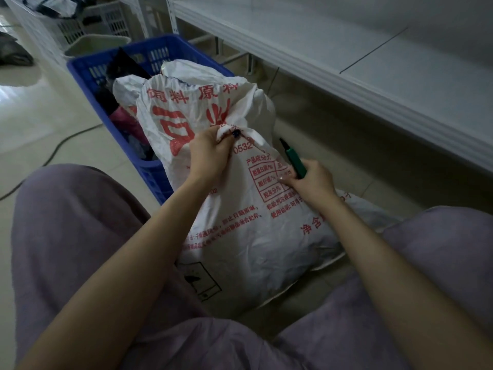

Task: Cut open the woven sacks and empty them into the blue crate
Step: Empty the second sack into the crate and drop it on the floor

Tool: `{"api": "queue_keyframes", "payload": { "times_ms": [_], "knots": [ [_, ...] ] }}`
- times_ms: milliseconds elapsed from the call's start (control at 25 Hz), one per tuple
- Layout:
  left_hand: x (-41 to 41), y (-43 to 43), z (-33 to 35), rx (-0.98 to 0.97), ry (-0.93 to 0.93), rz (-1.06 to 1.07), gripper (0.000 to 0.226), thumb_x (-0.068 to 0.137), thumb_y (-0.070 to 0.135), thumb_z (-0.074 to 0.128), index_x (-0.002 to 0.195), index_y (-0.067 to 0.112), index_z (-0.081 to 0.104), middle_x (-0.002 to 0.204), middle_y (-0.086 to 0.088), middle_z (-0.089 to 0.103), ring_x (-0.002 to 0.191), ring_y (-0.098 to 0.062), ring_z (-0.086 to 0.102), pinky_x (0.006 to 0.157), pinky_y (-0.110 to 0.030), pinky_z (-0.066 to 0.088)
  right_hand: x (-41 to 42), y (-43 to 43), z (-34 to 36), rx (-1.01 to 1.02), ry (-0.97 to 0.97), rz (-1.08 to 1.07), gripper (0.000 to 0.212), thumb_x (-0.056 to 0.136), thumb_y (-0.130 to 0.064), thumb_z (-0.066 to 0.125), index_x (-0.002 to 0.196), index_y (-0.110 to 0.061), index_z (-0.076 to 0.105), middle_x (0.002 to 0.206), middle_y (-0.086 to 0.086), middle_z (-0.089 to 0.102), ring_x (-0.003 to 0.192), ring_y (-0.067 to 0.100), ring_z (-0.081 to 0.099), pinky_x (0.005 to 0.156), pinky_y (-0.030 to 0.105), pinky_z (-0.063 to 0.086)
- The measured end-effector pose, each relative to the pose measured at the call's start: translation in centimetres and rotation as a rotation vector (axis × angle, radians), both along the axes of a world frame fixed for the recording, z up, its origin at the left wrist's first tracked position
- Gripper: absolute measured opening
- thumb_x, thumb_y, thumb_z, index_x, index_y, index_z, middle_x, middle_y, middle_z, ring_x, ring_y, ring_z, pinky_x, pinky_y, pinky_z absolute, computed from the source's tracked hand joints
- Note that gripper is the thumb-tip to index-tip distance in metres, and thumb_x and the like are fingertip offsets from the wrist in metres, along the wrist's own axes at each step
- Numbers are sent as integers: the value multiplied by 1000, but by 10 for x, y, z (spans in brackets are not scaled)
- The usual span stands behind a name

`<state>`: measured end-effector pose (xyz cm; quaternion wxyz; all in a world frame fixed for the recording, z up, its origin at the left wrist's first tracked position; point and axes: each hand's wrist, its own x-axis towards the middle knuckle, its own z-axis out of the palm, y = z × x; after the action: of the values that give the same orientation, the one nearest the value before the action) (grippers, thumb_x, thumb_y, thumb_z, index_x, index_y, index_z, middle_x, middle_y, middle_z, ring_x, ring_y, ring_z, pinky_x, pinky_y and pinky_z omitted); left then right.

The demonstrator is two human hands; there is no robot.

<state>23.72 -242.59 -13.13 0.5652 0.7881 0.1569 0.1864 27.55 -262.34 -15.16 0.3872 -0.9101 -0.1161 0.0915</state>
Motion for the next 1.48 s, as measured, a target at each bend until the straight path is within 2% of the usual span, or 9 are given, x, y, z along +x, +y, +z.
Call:
{"api": "queue_keyframes", "payload": {
  "times_ms": [240,320,440,560,680,960,1200,1320,1480],
  "knots": [
    [-27,-13,-7,493,244,-330,44,89,48,47,109,8,52,99,-6,64,87,-19,63,79,-36,56,5,19,-14,96,8,-288,30,85,-25,69,64,-25,47,72,-3,57,82,23,63,78,40,52],
    [-42,-27,-23,762,355,-464,68,79,59,55,122,6,46,116,-11,58,102,-23,58,90,-36,49,9,27,-12,243,88,-420,32,79,-20,74,62,-26,47,75,0,60,86,25,64,82,42,54],
    [-50,-40,-50,974,413,-350,108,63,66,68,139,-1,30,142,-19,38,133,-32,33,110,-41,26,20,39,-3,587,241,-510,40,66,-5,79,56,-24,45,63,0,57,73,25,64,80,52,56],
    [-43,-35,-64,1039,155,-200,64,65,49,74,103,-1,63,106,-18,65,104,-35,59,84,-43,48,22,45,5,718,281,-492,40,65,3,77,58,-22,46,61,2,57,69,25,64,77,53,56],
    [-37,-26,-65,1212,-64,-207,18,69,26,63,67,8,67,68,-6,68,71,-28,64,56,-30,49,18,44,7,679,262,-486,41,65,1,78,57,-23,46,63,2,58,73,28,67,79,51,57],
    [34,-16,-15,1059,-163,-302,11,74,12,60,65,5,62,64,-11,63,59,-28,61,46,-28,42,87,41,39,762,265,-590,35,70,1,78,70,-19,48,74,3,60,74,20,66,74,36,56],
    [129,-8,23,990,31,-410,20,93,15,47,99,0,59,99,-17,63,87,-34,61,66,-40,42,174,48,62,713,297,-691,30,73,-5,79,79,-18,52,94,7,67,87,22,70,79,39,59],
    [129,-4,27,858,128,-447,20,95,11,43,100,-2,57,100,-19,62,85,-35,61,71,-44,48,171,54,70,596,408,-734,27,79,-7,74,96,-14,54,96,4,65,89,20,68,81,35,58],
    [99,12,59,661,342,-359,23,97,18,43,101,2,59,96,-17,66,84,-34,62,66,-39,45,146,73,112,463,524,-701,28,77,-8,76,91,-19,55,104,8,67,89,19,69,85,38,57]
  ]
}}
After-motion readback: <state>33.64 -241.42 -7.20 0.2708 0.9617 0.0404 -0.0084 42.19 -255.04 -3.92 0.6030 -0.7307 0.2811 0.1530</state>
